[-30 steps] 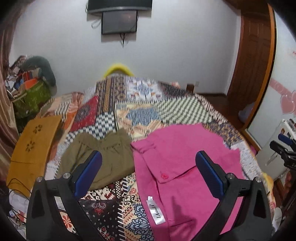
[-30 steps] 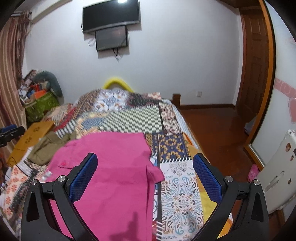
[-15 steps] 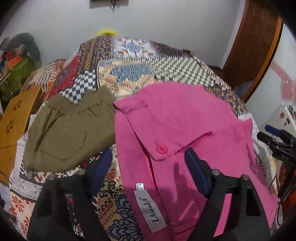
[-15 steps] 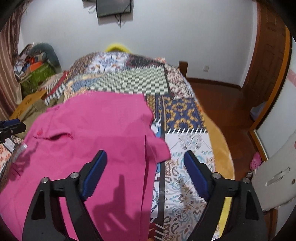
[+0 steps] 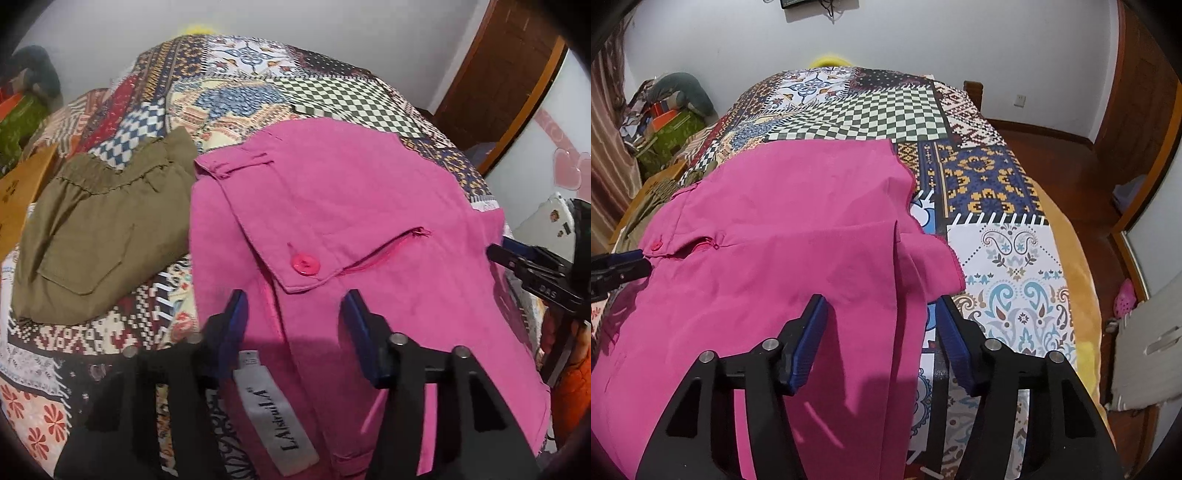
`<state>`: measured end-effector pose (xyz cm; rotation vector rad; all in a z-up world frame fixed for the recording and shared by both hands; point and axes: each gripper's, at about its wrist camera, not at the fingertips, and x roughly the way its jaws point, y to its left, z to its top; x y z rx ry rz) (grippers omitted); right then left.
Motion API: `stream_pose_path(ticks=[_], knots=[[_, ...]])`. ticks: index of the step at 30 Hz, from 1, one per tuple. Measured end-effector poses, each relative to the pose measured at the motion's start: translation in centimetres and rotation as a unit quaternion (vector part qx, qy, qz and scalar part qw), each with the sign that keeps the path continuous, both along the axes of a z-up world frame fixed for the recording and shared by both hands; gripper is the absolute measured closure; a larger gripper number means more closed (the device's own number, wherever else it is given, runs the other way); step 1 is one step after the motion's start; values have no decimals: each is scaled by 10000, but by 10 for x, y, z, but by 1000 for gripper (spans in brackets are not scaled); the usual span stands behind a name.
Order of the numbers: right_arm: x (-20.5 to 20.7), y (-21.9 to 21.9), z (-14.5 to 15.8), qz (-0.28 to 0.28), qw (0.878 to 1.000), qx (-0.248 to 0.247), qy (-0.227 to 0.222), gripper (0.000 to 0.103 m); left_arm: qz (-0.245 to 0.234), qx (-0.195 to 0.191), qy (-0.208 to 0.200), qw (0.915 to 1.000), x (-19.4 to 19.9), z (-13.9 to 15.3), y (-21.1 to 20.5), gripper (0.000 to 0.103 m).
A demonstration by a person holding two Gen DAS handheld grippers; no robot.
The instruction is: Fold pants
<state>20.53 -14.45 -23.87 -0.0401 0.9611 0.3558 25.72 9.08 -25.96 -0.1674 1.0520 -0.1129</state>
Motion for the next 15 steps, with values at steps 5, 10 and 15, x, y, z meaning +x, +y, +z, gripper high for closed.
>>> stream_pose_path(ticks=[5,10,15], knots=[[2,-1,-5,73,9996,213,165,65,-188,-341,150,9991,1,-2,-8,66],[1,4,-6,219,9991,304,205,85,-296,-100,62,9995,-2,0,-16,77],[-3,3,-3,218,9989,406,69,94,-333,-268,75,9991,-5,4,-11,91]])
